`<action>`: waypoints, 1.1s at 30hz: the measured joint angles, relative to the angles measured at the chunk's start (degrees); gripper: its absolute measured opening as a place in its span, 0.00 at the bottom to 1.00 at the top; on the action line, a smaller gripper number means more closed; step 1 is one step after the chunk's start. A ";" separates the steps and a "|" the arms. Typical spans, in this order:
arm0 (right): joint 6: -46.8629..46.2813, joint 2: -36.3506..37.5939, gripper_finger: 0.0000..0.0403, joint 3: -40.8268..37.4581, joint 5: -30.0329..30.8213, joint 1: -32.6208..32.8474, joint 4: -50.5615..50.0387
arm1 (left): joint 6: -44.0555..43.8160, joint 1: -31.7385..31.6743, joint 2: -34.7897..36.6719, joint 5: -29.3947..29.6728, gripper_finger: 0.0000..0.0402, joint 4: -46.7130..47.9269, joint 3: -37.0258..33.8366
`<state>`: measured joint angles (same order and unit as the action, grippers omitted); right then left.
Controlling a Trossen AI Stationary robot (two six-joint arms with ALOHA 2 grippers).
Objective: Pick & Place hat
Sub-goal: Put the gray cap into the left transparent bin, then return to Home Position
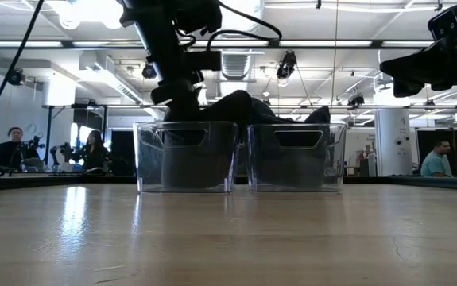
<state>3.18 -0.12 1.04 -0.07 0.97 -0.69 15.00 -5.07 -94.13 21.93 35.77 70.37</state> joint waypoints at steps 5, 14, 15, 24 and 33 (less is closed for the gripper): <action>-0.13 -0.02 0.02 0.00 0.01 0.00 0.00 | 0.03 -0.08 1.12 -0.09 0.07 -1.99 -0.02; -0.15 -0.04 0.02 0.00 0.03 0.00 0.00 | 0.04 -0.20 2.34 -0.23 0.27 -4.42 -0.02; -0.15 -0.04 0.02 0.00 0.03 0.00 0.00 | 0.04 -0.21 2.34 -0.15 0.29 -4.44 -0.02; -0.14 -0.07 0.02 0.00 0.05 0.00 0.00 | 1.43 -0.29 2.53 0.58 0.43 -1.12 3.26; -0.15 -0.07 0.02 0.00 0.05 0.00 0.00 | 3.26 -0.32 2.69 1.23 0.43 11.81 19.10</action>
<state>3.03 -0.19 1.04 -0.01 0.97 -0.69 18.26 -5.39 -91.44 23.16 47.59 89.47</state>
